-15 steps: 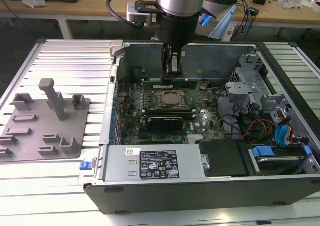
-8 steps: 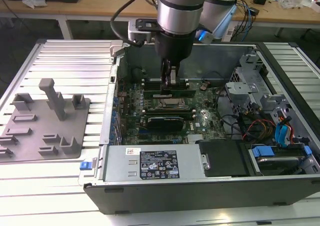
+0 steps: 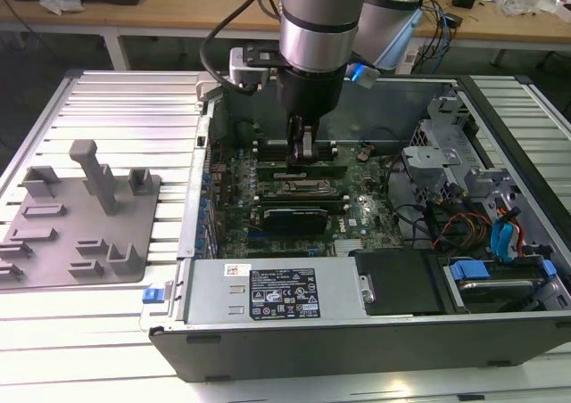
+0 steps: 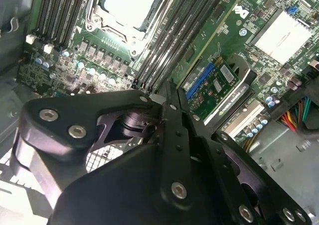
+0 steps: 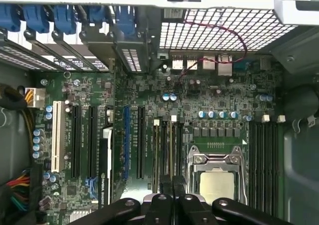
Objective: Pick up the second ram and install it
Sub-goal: 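Insert the second ram into the second slot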
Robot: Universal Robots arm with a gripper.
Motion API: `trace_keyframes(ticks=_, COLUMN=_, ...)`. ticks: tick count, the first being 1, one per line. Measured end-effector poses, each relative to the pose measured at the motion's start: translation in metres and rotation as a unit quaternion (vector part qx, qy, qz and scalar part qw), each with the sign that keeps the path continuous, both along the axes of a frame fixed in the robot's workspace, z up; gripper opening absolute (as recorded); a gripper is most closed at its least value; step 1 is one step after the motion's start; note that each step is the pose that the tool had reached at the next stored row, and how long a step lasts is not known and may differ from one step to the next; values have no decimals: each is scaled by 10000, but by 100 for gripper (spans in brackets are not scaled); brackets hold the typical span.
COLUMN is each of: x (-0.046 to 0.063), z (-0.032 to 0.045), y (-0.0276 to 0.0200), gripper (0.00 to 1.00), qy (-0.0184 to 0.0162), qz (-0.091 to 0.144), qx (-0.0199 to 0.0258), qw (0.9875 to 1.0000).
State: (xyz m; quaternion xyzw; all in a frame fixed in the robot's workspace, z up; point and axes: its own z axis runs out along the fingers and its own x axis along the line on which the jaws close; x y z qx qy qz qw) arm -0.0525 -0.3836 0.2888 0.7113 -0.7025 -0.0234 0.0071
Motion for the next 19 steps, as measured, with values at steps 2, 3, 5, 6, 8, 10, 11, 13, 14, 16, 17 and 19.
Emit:
trace_keyframes(ticks=2, x=0, z=-50, y=2, gripper=9, qy=0, qz=0, qx=2, qw=10000)
trace_keyframes(ticks=3, x=0, z=-70, y=3, gripper=9, qy=0, qz=0, qx=2, qw=10000)
trace_keyframes(ticks=5, x=7, z=-96, y=3, gripper=9, qy=0, qz=0, qx=2, qw=10000)
trace_keyframes(ticks=6, x=7, z=-98, y=3, gripper=9, qy=1, qz=0, qx=1, qw=10000)
trace_keyframes(ticks=8, x=7, z=-99, y=3, gripper=9, qy=1, qz=0, qx=1, qw=10000)
trace_keyframes(ticks=10, x=18, z=-106, y=3, gripper=9, qy=0, qz=1, qx=2, qw=10000)
trace_keyframes(ticks=11, x=25, z=-109, y=3, gripper=9, qy=0, qz=0, qx=2, qw=10000)
trace_keyframes(ticks=13, x=27, z=-119, y=3, gripper=9, qy=0, qz=0, qx=3, qw=10000)
trace_keyframes(ticks=14, x=29, z=-122, y=3, gripper=9, qy=0, qz=0, qx=2, qw=10000)
trace_keyframes(ticks=16, x=29, z=-132, y=3, gripper=9, qy=-1, qz=0, qx=4, qw=10000)
trace_keyframes(ticks=17, x=29, z=-139, y=3, gripper=9, qy=0, qz=0, qx=2, qw=10000)
trace_keyframes(ticks=19, x=29, z=-148, y=3, gripper=9, qy=0, qz=0, qx=2, qw=10000)
